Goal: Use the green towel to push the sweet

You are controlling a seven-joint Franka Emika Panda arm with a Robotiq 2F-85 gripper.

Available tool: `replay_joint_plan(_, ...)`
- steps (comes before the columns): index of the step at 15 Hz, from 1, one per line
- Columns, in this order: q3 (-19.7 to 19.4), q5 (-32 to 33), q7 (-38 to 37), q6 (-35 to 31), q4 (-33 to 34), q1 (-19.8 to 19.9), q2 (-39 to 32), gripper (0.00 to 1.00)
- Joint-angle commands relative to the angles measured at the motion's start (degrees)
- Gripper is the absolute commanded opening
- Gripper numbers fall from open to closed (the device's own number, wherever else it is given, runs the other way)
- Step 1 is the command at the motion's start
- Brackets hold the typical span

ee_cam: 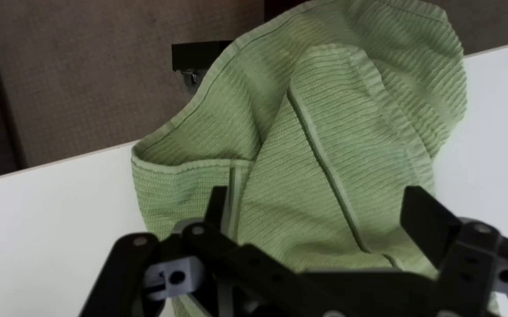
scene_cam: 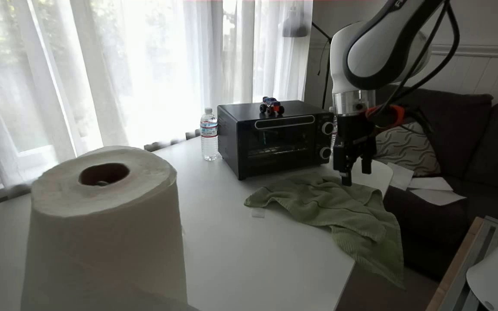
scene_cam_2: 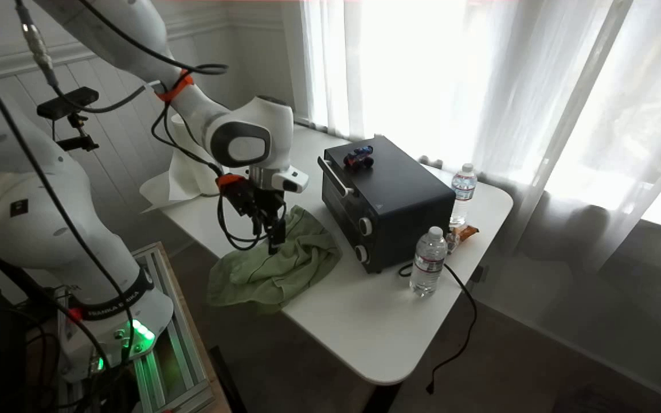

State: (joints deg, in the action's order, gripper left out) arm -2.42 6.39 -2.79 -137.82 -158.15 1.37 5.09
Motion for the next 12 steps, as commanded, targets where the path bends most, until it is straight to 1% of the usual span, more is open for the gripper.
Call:
replay_joint_plan(1,0.32,0.26,-0.36,-0.82,0.09,0.29,-2.01,1.0)
replay_joint_plan(3,0.24,0.43,-0.58,-1.75,0.3,0.21,-4.27,1.0)
replay_joint_plan(6,0.24,0.45,-0.6,-1.79,0.47,0.2,-4.53,1.0)
replay_joint_plan(7,0.47,-0.32,0.27,-1.74,0.64,-0.06,-5.61,1.0)
replay_joint_plan(10,1.15,-2.23,-2.19,-2.93,0.48,-0.84,-8.06,1.0)
replay_joint_plan(12,1.45,-2.36,-4.39,-3.49,0.49,-1.23,-9.65,1.0)
